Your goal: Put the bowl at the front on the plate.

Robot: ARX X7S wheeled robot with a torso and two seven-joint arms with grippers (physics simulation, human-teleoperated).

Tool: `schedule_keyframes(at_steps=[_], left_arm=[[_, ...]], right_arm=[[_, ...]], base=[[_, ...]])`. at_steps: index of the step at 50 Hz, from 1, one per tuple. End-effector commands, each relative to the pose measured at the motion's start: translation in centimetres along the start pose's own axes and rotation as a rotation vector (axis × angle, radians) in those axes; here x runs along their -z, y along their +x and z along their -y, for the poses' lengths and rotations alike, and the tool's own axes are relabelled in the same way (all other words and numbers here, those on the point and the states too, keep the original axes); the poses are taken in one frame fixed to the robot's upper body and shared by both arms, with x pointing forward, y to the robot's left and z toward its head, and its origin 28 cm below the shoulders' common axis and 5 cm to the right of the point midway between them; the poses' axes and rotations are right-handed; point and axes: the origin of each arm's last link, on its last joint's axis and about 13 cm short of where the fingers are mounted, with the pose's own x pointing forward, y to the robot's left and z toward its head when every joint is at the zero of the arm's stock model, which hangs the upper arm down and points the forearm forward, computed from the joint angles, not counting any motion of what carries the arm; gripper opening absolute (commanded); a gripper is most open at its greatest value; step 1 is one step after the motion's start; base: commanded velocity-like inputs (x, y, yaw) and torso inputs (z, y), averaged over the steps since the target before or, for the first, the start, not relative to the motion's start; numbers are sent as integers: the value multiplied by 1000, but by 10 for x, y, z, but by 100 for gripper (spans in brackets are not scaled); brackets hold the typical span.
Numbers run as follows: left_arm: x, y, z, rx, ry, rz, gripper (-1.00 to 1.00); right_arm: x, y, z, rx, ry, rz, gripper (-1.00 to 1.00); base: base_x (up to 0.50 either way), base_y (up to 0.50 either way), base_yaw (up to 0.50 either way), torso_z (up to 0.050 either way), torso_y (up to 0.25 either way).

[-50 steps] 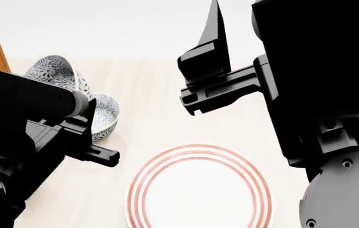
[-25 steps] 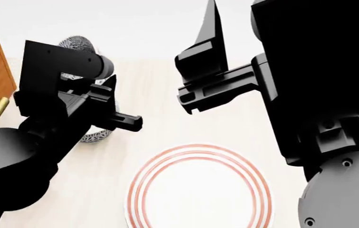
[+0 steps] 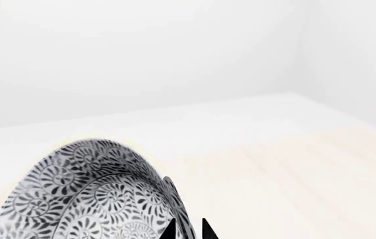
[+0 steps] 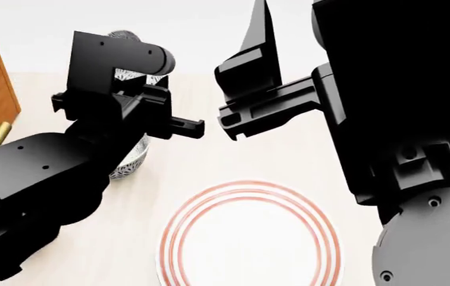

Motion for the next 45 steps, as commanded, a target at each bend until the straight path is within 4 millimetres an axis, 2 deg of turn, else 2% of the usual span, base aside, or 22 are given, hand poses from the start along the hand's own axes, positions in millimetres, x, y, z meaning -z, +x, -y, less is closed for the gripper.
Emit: schedule_keyframes(at_steps=[1, 12, 27, 45], left_arm=[[-7, 16, 7, -8, 31, -2, -100], [-12, 27, 14, -11, 70, -26, -100], [-6, 44, 17, -29, 173, -67, -100], [7, 48, 29, -28, 269, -85, -100]], right_arm=[[-2, 2, 0, -4, -3, 3, 100], [-6, 2, 1, -6, -7, 10, 100], [-5, 4, -1, -23, -5, 19, 100], [-12, 5, 0, -36, -12, 29, 100]], base=[[0, 0, 0, 0, 0], [0, 0, 0, 0, 1], [0, 0, 0, 0, 1], [0, 0, 0, 0, 1]])
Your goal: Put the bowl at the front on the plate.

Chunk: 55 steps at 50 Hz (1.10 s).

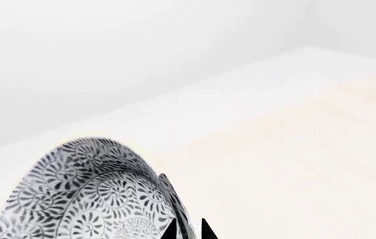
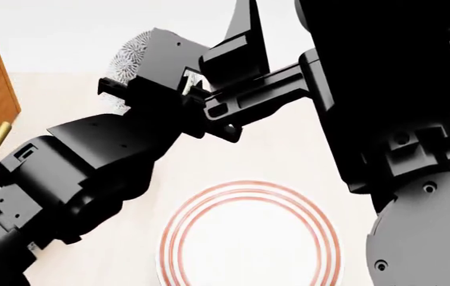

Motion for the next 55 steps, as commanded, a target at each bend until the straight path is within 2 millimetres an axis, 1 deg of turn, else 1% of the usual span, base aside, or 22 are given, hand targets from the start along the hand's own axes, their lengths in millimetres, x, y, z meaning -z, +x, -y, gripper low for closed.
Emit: schedule_keyframes(at_steps=[1, 10, 16, 21, 26, 33, 38, 47, 55], left_arm=[[1, 3, 5, -22, 73, 12, -100], [8, 1, 15, -3, 147, 13, -100], [11, 1, 17, 6, 124, -13, -100], [18, -1, 21, 25, 128, -28, -100], [28, -2, 26, 52, 149, -43, -100], [33, -7, 31, 106, 195, -60, -100], [34, -9, 31, 137, 215, -81, -100], [28, -13, 30, 197, 213, -131, -100], [25, -18, 32, 242, 250, -145, -100]], right_arm=[[-3, 1, 0, -11, -3, 3, 100], [-9, 0, 1, -22, 5, 38, 100], [-12, 1, 2, -23, 3, 46, 100], [-12, 1, 2, -23, -2, 48, 100], [-13, 0, 3, -25, -4, 54, 100], [-13, 1, 3, -27, -7, 54, 100], [-12, 1, 3, -24, -6, 53, 100], [-10, -1, 2, -21, -9, 48, 100], [-10, -1, 2, -25, -11, 48, 100]], base=[[0, 0, 0, 0, 0], [0, 0, 0, 0, 0], [0, 0, 0, 0, 0], [0, 0, 0, 0, 2], [0, 0, 0, 0, 0], [0, 0, 0, 0, 0], [0, 0, 0, 0, 2], [0, 0, 0, 0, 0], [0, 0, 0, 0, 0]])
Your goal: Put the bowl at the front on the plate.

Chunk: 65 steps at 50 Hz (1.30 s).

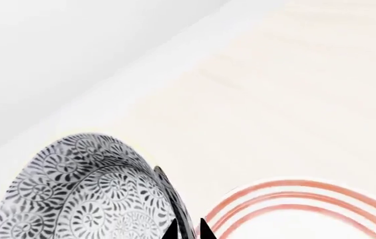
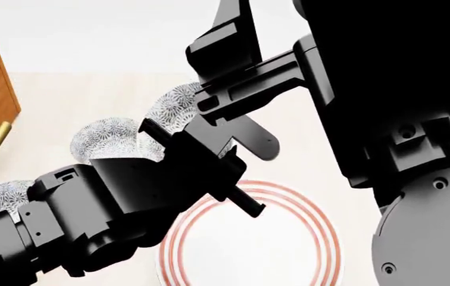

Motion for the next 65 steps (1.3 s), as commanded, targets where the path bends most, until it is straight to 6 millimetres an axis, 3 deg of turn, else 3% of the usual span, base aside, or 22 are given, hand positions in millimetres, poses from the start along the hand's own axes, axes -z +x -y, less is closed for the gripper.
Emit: schedule_keyframes(at_steps=[1, 44, 65], left_arm=[[-6, -6, 1, 50, 51, -19, -100], [3, -14, 24, 193, 289, -128, -100], [14, -19, 30, 240, 284, -233, -100]], right_arm=[[1, -1, -1, -3, -3, -2, 100], [3, -7, 2, 5, -8, -5, 100], [9, -7, 1, 6, 1, -13, 100]], base=[[0, 0, 0, 0, 0], [0, 0, 0, 0, 1], [0, 0, 0, 0, 0]])
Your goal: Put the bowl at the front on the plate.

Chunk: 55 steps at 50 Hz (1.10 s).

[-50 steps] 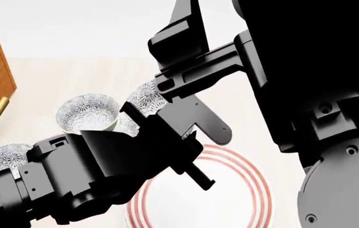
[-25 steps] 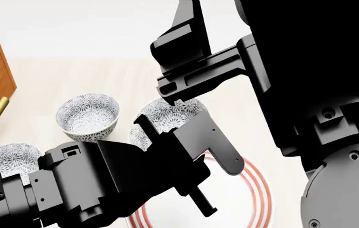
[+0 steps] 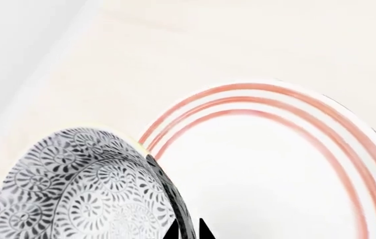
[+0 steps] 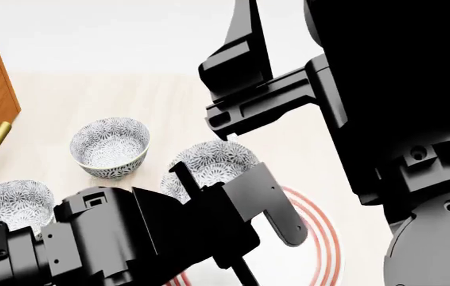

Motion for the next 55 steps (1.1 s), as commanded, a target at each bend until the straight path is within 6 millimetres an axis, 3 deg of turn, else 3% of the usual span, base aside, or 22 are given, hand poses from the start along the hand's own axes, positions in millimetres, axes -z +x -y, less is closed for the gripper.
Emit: schedule_keyframes(at_steps=[1, 39, 55], left_arm=[[1, -1, 2, 17, 20, -25, -100], [-9, -6, 18, 170, 7, 69, -100], [0, -1, 25, 183, -1, 59, -100]], right_arm=[[3, 1, 0, -1, 5, -6, 100], [11, 4, -1, -13, 19, -23, 100], [13, 5, 0, -15, 24, -26, 100]], base=[[0, 0, 0, 0, 0], [0, 0, 0, 0, 1], [0, 0, 0, 0, 1]])
